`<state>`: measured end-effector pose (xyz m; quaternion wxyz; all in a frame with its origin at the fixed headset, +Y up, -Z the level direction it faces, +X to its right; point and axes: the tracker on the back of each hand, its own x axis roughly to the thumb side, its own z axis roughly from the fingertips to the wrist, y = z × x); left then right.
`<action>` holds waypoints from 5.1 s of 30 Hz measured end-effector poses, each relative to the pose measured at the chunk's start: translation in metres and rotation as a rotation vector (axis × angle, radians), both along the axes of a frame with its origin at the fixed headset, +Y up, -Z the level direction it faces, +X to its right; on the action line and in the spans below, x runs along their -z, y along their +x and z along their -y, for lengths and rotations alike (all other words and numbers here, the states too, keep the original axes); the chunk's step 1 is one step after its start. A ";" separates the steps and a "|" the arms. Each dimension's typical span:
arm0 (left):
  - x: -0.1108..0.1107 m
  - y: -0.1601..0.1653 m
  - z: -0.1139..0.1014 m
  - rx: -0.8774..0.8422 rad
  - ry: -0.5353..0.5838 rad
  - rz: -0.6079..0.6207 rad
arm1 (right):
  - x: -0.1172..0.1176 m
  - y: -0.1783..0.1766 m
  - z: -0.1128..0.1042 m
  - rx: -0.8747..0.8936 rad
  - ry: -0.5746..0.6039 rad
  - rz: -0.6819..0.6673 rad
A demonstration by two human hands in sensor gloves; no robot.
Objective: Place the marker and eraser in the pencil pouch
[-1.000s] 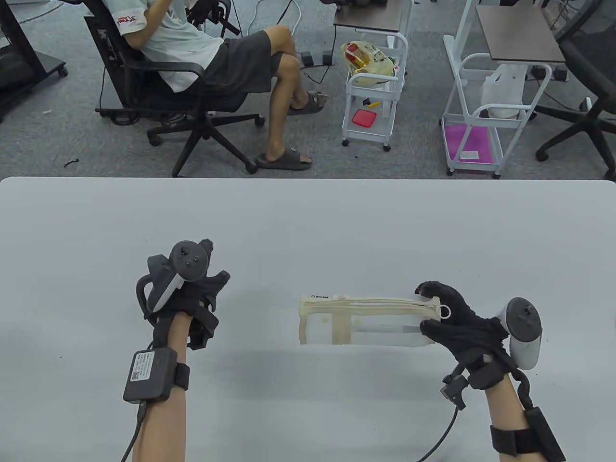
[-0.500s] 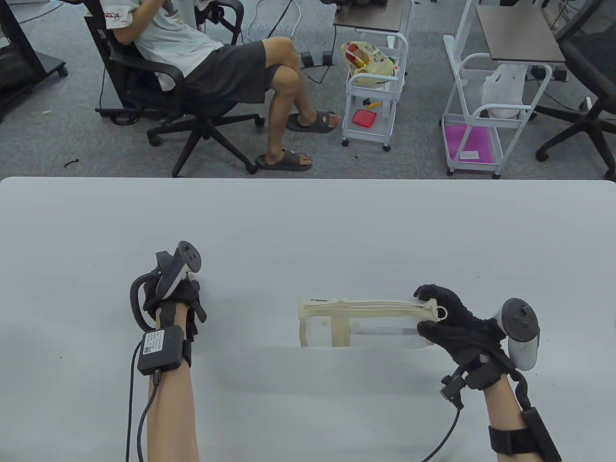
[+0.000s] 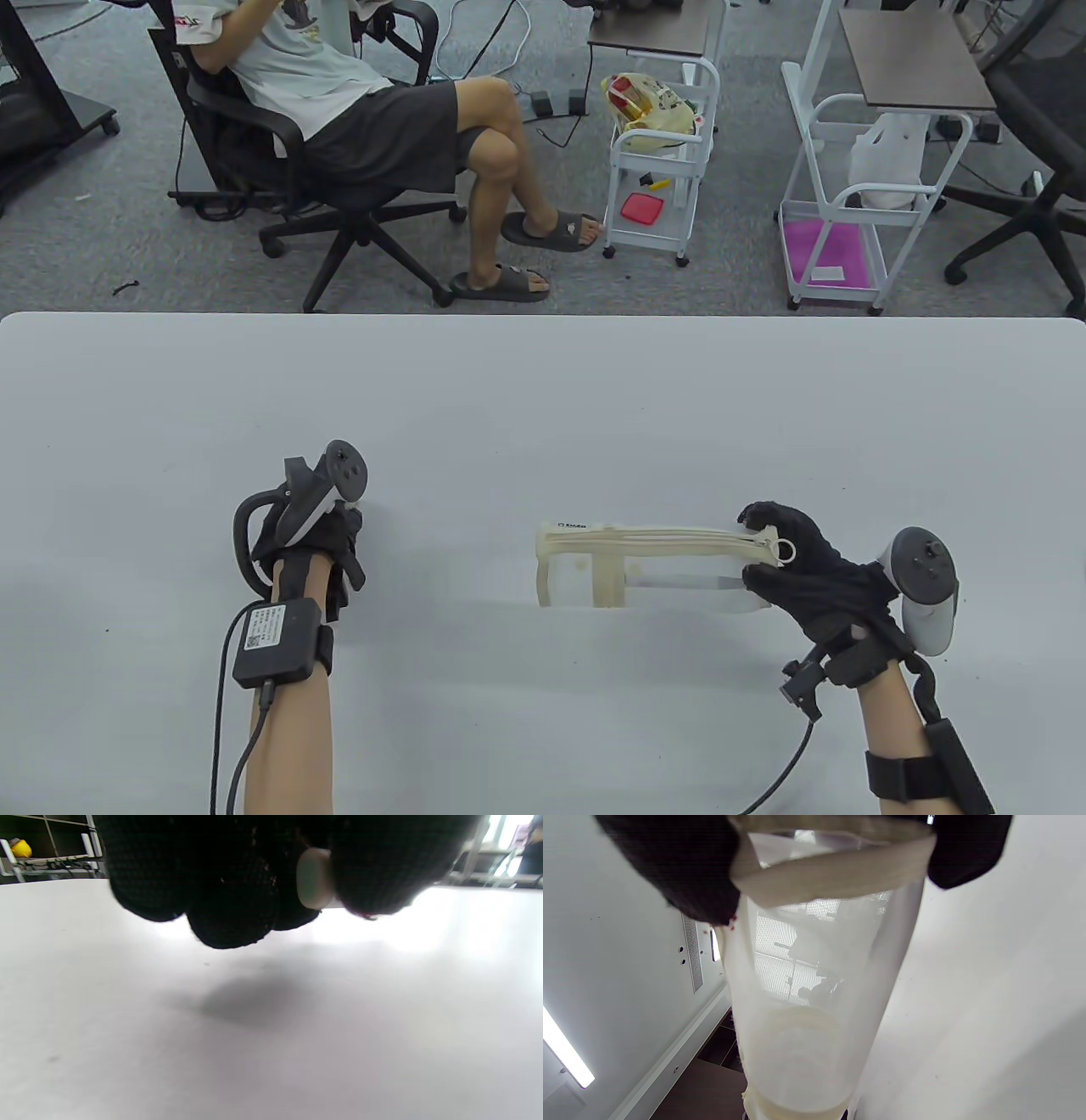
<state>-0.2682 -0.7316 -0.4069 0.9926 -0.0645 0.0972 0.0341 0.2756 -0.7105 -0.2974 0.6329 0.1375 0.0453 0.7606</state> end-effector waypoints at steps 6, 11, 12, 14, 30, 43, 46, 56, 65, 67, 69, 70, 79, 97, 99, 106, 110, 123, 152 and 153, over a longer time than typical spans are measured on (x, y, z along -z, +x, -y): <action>-0.033 0.054 -0.071 -0.143 0.198 0.207 | 0.000 0.001 -0.001 0.016 0.000 0.000; -0.077 0.120 -0.128 -0.166 0.369 0.436 | 0.000 0.001 -0.001 0.025 0.004 -0.004; -0.086 0.134 -0.137 -0.161 0.385 0.481 | 0.001 0.001 -0.001 0.026 0.004 -0.006; -0.104 0.161 -0.151 -0.145 0.427 0.560 | 0.001 0.000 -0.001 0.031 0.006 -0.009; -0.132 0.270 -0.168 0.077 0.329 0.702 | -0.003 -0.011 -0.007 0.037 0.038 -0.066; -0.134 0.290 -0.160 0.341 0.409 0.712 | -0.005 -0.018 -0.008 0.049 0.050 -0.082; -0.129 0.292 -0.165 0.325 0.365 0.703 | -0.005 -0.019 -0.008 0.024 0.058 -0.075; -0.139 0.349 -0.164 0.073 0.300 0.842 | -0.007 -0.023 -0.011 0.018 0.087 -0.070; -0.134 0.359 -0.159 0.035 0.227 0.892 | -0.007 -0.022 -0.009 -0.013 0.095 -0.065; -0.135 0.353 -0.162 0.057 0.233 0.898 | -0.006 -0.021 -0.009 0.014 0.092 -0.064; -0.136 0.345 -0.166 0.065 0.241 0.901 | -0.006 -0.019 -0.008 0.038 0.088 -0.061; -0.136 0.339 -0.169 0.071 0.249 0.900 | -0.006 -0.017 -0.008 0.042 0.089 -0.056; -0.133 0.278 -0.180 0.147 0.270 0.813 | -0.004 -0.012 -0.008 0.079 0.084 -0.048; -0.139 0.180 -0.168 0.238 0.370 0.617 | 0.001 0.004 0.000 0.118 0.043 -0.009; -0.142 0.177 -0.169 0.203 0.396 0.604 | 0.000 0.003 -0.002 0.113 0.048 -0.016; -0.154 0.172 -0.158 0.059 0.455 0.576 | 0.000 -0.002 0.001 0.002 0.044 -0.002; -0.155 0.167 -0.135 -0.083 0.431 0.583 | 0.003 -0.008 0.009 -0.075 0.024 0.009; -0.145 0.161 -0.082 -0.173 0.475 0.606 | 0.017 -0.018 0.050 -0.267 -0.158 0.023; -0.151 0.154 -0.068 -0.214 0.506 0.604 | -0.025 -0.014 -0.044 -0.615 0.354 0.243; -0.152 0.152 -0.070 -0.233 0.512 0.605 | -0.028 -0.017 -0.047 -0.630 0.381 0.236</action>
